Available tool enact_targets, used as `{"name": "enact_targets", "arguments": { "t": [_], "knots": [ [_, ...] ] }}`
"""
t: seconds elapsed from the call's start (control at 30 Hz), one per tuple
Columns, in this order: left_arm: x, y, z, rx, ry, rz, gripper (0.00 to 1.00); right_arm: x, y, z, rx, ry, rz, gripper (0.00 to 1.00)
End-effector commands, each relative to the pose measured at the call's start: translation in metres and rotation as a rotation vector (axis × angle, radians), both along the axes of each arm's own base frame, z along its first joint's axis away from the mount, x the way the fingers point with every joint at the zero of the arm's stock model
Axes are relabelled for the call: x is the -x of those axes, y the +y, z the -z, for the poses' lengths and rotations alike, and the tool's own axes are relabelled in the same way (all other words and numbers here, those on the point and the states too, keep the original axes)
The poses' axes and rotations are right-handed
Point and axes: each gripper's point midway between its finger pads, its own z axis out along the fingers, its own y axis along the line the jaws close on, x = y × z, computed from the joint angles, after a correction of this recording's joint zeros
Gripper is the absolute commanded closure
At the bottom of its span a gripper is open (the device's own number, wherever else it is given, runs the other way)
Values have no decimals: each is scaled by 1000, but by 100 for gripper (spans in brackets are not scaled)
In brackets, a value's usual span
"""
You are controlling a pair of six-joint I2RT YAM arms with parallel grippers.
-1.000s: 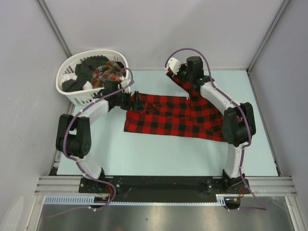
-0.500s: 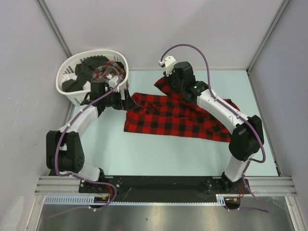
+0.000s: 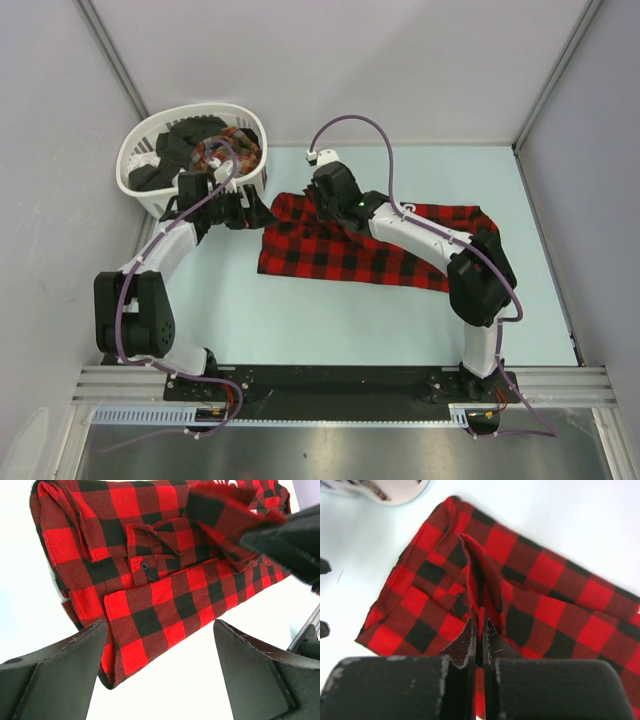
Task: Fold and stack the long sleeve shirts
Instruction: Fold the shirt
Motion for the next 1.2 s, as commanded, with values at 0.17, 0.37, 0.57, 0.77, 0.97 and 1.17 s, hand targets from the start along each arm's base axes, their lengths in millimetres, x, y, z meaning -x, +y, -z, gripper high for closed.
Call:
{"name": "enact_targets", "arguments": {
  "t": [0.17, 0.37, 0.57, 0.77, 0.97, 1.17],
  "knots": [
    [-7, 6, 6, -24, -12, -14, 5, 1, 29, 18, -52, -2, -121, 63],
    [4, 4, 5, -156, -182, 245, 8, 42, -4, 15, 61, 187, -444, 29],
    [48, 8, 43, -440, -230, 629, 14, 73, -167, 13, 71, 348, -303, 23],
    [95, -12, 94, -748, -366, 981, 21, 138, -326, 69, 204, 572, -24, 39],
    [83, -24, 115, -894, -465, 1045, 26, 159, -393, 99, 255, 645, 135, 46],
    [67, -17, 139, -1045, -454, 1070, 26, 160, -412, 154, 354, 743, 155, 48]
  ]
}}
